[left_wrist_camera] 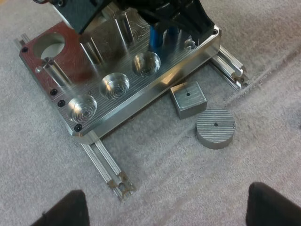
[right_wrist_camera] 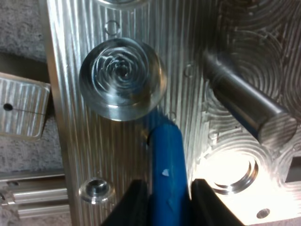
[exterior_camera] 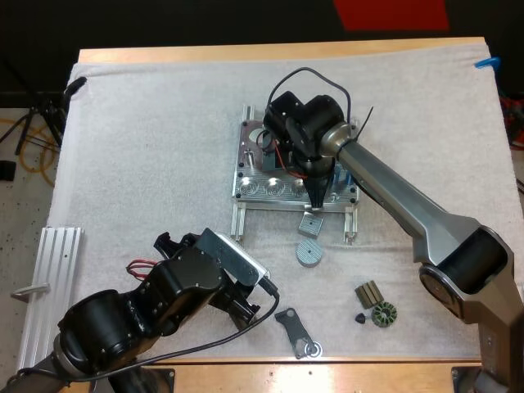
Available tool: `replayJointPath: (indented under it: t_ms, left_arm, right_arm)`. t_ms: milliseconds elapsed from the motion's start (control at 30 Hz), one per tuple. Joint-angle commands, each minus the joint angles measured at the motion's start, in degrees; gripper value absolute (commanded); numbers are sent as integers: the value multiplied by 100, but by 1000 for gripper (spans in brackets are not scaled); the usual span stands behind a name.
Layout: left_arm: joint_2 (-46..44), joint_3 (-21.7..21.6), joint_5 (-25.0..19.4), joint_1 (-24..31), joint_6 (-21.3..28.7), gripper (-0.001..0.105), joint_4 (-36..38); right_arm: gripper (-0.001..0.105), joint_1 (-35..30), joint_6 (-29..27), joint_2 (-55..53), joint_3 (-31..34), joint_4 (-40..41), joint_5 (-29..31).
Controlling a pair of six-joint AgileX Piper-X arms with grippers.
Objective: Load cells from right to left
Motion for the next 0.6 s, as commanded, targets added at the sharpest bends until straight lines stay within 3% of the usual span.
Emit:
replayJointPath:
  t_ms: [0, 167, 300, 567]
  left_arm:
    - [-31, -16, -139, 1, 0, 67, -67]
    - [-31, -16, -139, 1, 0, 67, -67]
    - [-31, -16, -139, 1, 0, 67, -67]
    - [-31, -16, -139, 1, 24, 67, -67]
  right_arm:
    - [12, -9, -55, 116, 80, -4, 77]
    - [12, 5, -55, 116, 80, 93, 123]
    - [12, 6, -55, 116, 80, 84, 503]
    - [12, 6, -55, -7, 69, -138, 528]
